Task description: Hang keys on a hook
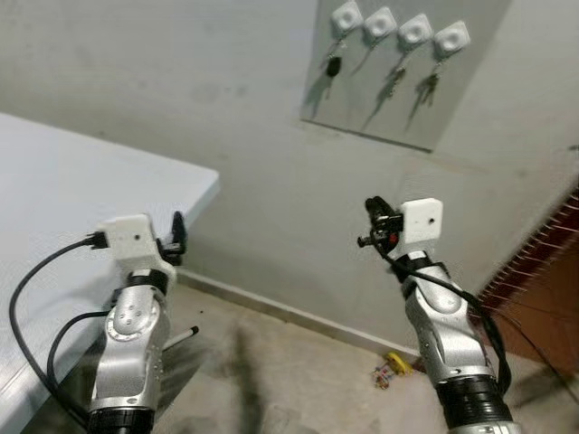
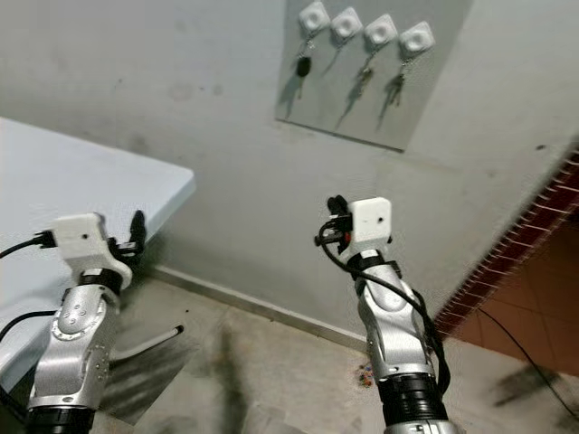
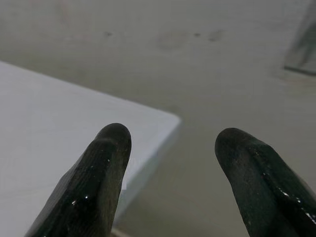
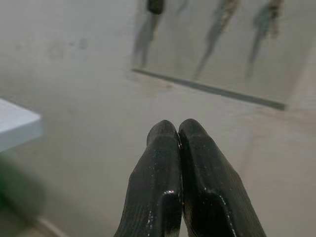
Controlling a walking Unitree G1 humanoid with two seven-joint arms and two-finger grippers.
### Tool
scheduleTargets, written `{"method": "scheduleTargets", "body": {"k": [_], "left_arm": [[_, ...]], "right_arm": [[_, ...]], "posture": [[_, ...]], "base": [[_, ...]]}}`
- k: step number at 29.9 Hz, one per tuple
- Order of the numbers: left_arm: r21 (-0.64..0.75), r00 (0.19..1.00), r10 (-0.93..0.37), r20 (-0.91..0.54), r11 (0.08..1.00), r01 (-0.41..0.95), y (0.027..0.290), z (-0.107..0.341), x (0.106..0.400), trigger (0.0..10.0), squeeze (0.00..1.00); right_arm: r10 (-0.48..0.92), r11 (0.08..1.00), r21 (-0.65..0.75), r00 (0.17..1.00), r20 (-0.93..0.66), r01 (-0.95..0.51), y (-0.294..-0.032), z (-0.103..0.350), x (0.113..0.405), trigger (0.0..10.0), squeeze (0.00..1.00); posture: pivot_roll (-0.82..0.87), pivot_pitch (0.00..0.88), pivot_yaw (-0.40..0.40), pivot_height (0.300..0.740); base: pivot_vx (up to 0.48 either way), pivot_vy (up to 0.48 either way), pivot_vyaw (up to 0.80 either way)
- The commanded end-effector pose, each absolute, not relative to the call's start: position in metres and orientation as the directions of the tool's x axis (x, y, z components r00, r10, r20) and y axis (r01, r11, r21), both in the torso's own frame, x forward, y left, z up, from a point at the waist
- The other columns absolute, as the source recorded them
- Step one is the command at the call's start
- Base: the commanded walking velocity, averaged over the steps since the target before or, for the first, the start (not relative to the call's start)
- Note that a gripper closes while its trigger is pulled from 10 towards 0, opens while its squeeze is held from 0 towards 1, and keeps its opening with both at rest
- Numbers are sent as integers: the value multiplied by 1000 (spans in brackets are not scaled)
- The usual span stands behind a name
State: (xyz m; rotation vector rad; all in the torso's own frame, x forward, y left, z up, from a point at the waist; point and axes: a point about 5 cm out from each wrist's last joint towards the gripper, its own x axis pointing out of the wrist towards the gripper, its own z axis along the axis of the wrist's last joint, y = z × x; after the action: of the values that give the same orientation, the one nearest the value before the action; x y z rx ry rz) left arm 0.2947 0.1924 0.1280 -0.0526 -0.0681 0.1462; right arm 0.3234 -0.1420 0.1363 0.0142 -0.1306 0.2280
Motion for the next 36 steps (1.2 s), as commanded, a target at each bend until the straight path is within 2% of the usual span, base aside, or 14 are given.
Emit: {"method": "scheduleTargets", "body": {"k": [1,14,31,36], "left_arm": [[-52,986,146,75,988,-142,194,132,294,10000,0],[-58,990,110,93,993,-105,189,134,293,10000,0],[-32,991,83,101,996,-80,186,137,292,10000,0],[-31,992,79,102,997,-76,185,138,293,10000,0]], "right_arm": [[224,974,4,965,140,-226,-139,141,324,10000,0],[166,985,31,981,96,-169,-142,139,327,10000,0],[231,971,25,961,150,-237,-137,144,323,10000,0],[217,974,43,969,115,-223,-137,141,324,10000,0]], "posture": [[-58,0,-60,728],[-60,0,-59,728],[-58,0,-59,728],[-57,0,-59,728]], "base": [[0,0,0],[0,0,0],[386,0,0],[480,0,-113]]}}
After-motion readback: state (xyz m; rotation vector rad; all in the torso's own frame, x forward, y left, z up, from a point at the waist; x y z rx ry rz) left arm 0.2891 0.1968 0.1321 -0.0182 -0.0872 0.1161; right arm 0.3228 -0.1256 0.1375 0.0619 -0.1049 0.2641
